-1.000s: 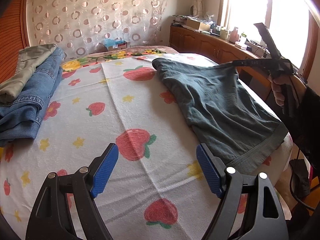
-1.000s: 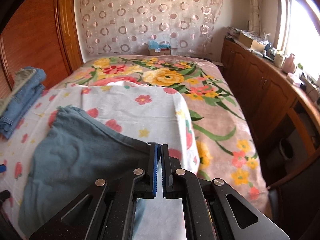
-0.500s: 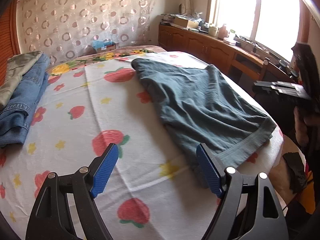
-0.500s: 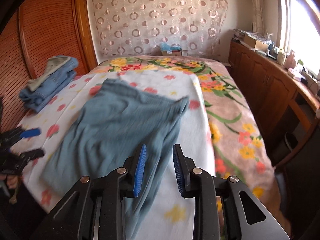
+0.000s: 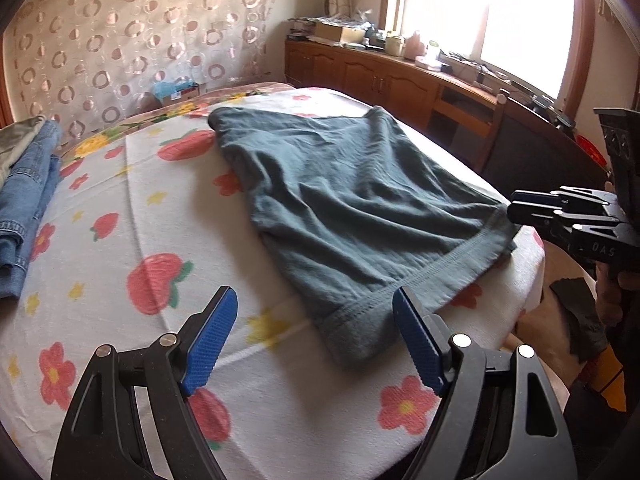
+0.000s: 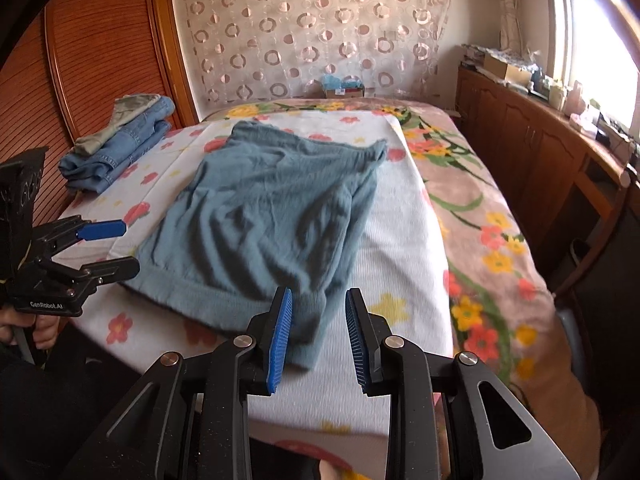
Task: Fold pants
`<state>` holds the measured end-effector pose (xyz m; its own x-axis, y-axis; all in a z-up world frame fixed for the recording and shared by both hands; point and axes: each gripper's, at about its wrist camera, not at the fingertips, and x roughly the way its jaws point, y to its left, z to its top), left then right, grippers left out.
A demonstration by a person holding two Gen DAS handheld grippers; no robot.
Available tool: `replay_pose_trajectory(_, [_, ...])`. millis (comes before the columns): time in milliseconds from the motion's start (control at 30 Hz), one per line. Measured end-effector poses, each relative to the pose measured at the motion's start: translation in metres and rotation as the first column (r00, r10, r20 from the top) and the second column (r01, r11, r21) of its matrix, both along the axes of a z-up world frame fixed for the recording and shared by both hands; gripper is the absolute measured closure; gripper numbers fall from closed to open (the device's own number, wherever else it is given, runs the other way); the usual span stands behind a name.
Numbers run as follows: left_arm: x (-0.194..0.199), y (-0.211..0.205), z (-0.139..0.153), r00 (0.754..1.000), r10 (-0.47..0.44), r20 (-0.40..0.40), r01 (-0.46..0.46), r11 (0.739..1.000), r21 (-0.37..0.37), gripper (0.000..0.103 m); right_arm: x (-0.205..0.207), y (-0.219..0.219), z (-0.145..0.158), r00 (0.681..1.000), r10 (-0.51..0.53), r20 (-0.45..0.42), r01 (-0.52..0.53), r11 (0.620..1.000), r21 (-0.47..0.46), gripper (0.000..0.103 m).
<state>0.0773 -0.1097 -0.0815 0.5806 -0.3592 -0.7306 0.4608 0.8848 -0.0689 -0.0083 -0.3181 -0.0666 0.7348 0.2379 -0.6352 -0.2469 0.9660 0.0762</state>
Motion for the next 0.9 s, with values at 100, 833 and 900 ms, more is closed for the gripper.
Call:
replay_pose_trajectory(100, [-0.001, -0.003, -0.002, 1.0, -0.017, -0.013, 0.017, 1.0, -0.005, 0.028, -0.004, -0.002, -0.002, 1.0, 0.009, -0.011, -0.008, 0.999, 0.032, 0.075])
replay_pose_trajectory(833, [-0.005, -0.001, -0.005, 0.998, -0.054, -0.043, 0.053, 0.998, -0.04, 0.066, -0.019, 0.001, -0.006, 0.998, 0.044, -0.049, -0.041, 0.998, 0.055, 0.095])
replay_pose_trajectory(900, [-0.005, -0.001, -0.004, 0.998, -0.053, -0.041, 0.052, 0.998, -0.04, 0.066, -0.017, -0.002, -0.004, 0.998, 0.034, -0.046, -0.031, 0.998, 0.061, 0.095])
